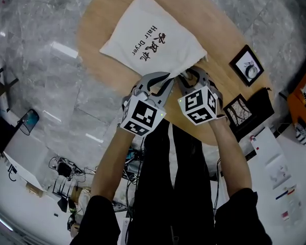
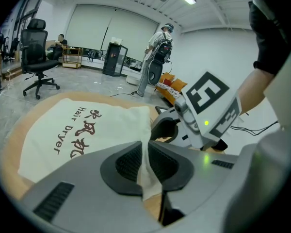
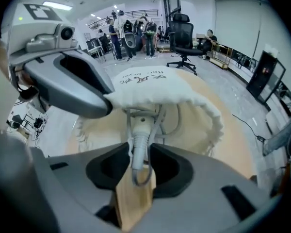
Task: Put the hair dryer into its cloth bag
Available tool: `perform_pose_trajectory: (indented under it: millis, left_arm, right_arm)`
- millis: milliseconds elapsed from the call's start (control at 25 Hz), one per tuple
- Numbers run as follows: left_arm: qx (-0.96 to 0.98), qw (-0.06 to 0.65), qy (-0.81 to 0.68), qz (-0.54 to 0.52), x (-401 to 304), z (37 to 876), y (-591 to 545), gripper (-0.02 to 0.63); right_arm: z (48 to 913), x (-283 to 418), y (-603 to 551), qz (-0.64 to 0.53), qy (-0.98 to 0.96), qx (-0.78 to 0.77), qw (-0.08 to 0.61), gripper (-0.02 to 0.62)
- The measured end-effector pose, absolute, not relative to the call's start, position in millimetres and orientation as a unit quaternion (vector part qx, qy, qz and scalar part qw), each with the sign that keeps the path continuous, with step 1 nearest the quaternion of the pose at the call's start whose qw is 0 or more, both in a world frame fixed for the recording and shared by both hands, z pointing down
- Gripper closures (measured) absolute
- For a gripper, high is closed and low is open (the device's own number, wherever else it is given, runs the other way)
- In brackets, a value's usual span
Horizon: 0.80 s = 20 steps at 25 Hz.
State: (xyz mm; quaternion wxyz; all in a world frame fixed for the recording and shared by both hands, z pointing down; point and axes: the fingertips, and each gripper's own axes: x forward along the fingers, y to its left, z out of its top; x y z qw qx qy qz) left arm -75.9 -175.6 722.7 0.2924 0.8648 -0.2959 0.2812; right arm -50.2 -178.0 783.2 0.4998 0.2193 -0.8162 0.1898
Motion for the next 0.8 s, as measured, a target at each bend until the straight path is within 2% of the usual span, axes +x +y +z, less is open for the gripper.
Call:
perform_pose_trajectory:
  millis: [360,800]
  left_arm:
    - [0.866,0.300,-0.292,0.275,-78,725,-173,0.563]
    - [0.868,0.306,-0.280,0.273,-80,726,-170,0.563]
  right_arm:
    - [780,-72,-200,0.212,-0.847,0.195,0.448,0.451]
    - [790,-90,-206,0.193,-0.852,0.198,0.444,0.433]
